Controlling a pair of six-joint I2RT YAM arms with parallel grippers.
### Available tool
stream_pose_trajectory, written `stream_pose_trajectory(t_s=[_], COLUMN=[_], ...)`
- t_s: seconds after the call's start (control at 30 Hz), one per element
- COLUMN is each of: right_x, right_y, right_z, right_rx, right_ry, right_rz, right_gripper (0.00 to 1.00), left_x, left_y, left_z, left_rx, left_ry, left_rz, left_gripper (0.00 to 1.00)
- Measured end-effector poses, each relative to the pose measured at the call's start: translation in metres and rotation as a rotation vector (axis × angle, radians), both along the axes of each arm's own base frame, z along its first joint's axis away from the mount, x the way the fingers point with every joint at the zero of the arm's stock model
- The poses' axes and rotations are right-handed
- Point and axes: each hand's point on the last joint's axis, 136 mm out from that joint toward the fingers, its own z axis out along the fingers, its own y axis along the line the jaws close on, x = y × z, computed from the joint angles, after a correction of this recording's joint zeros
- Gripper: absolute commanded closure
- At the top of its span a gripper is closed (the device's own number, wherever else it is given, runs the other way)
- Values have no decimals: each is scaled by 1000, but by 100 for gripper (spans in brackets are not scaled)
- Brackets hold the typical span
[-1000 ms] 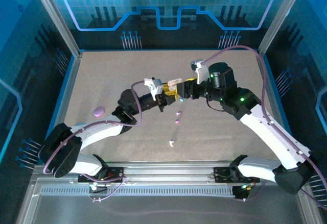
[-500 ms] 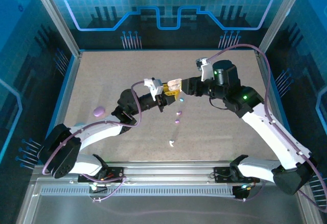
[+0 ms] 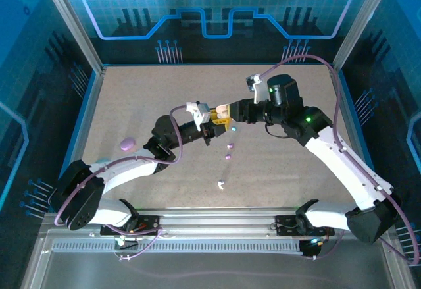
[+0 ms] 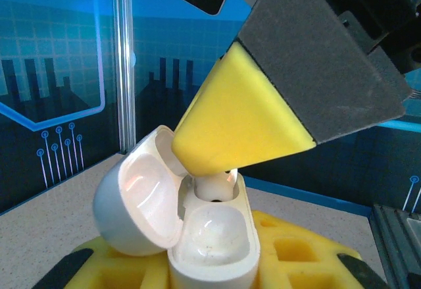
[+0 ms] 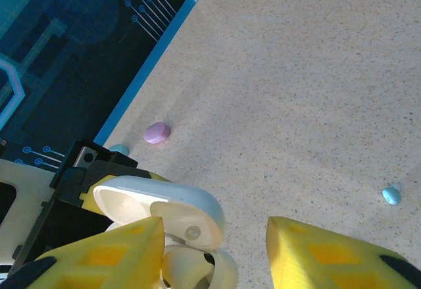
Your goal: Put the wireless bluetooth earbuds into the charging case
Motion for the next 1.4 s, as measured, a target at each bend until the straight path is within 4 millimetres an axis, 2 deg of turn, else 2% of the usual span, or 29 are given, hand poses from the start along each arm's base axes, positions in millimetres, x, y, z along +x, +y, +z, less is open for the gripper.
stream_pose_trajectory(t_s=[0.1, 0.2, 0.37, 0.53, 0.57, 0.63, 0.67, 0.93, 1.03, 1.13, 1.27, 1.4], right_x=[-2, -7, -17, -17, -15, -13, -13, -21, -18, -17, -22, -40], right_y=[-1, -5, -11, -17, -20, -28, -34, -69, -77, -79, -78, -80], right_z=[2, 12, 36, 40, 40, 38, 37, 32, 12, -20, -71, -128], right_rx=[3, 18, 55, 50, 40, 20, 7, -12, -18, -45, -93, -138], right_ry=[-1, -27, -92, -116, -125, -141, -152, -213, -165, -60, 130, 330], right_rz=[-3, -3, -3, -28, -42, -82, -106, -199, -218, -225, -236, -259], right_gripper=[43, 35, 32, 26, 22, 2, 0, 0, 0, 9, 19, 29], left_x=[0, -1, -3, -3, -3, -4, -5, -7, -6, -5, -4, -7], left_y=[0, 1, 2, 3, 3, 4, 5, 15, 20, 29, 45, 58], left_z=[-1, 0, 2, 1, 0, 0, 0, 12, 12, 12, 12, 18], left_rx=[2, 4, 5, 4, 5, 5, 4, -16, -16, -12, -4, 13], left_ry=[-2, -12, -25, -27, -25, -26, -28, -48, -44, -52, -54, -79], left_rz=[1, 3, 4, 5, 5, 6, 11, 54, 77, 112, 167, 215], left_gripper=[77, 77, 77, 77, 77, 77, 77, 77, 77, 77, 77, 77])
